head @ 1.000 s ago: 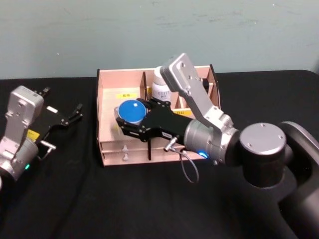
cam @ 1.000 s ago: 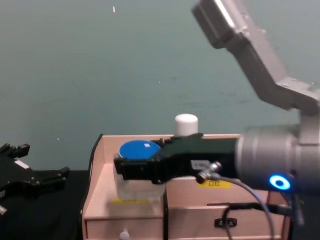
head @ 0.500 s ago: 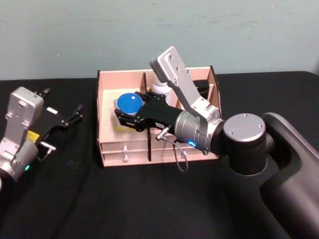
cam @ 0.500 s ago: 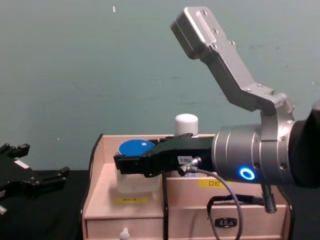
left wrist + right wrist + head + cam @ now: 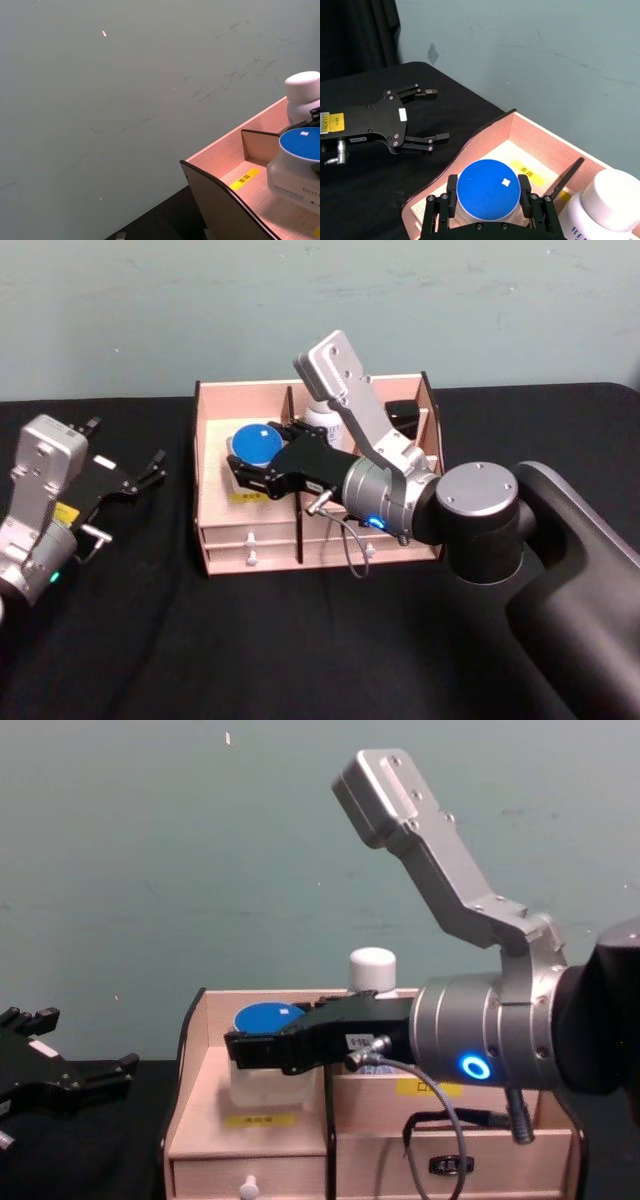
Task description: Pick up the facial cleanser and watermelon frost from the table and place them into the tiered storage box.
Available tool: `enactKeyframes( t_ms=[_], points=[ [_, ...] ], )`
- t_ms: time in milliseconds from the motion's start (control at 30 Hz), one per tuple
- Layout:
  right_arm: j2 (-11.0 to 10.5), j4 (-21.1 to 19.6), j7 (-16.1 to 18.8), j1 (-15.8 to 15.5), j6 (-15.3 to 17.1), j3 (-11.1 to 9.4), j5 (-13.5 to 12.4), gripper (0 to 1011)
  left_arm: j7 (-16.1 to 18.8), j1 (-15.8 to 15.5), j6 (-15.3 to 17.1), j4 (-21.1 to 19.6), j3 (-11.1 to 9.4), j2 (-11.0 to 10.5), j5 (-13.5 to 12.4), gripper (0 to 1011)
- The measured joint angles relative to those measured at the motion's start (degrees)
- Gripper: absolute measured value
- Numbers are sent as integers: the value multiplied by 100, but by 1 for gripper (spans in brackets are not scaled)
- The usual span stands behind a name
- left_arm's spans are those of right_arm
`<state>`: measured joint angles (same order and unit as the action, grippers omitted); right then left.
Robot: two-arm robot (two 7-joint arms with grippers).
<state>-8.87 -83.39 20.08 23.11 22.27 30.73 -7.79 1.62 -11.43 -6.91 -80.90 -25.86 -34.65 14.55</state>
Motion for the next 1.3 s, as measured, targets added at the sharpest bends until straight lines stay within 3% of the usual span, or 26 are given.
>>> enactKeyframes(
  t_ms=[1067, 1300],
  points=[
    [58, 131, 38, -6, -16, -25, -6, 729, 0, 0, 0, 0, 0, 0, 0, 1010],
    [55, 127, 38, -6, -18, -26, -11, 891, 0, 0, 0, 0, 0, 0, 0, 1010]
  ],
)
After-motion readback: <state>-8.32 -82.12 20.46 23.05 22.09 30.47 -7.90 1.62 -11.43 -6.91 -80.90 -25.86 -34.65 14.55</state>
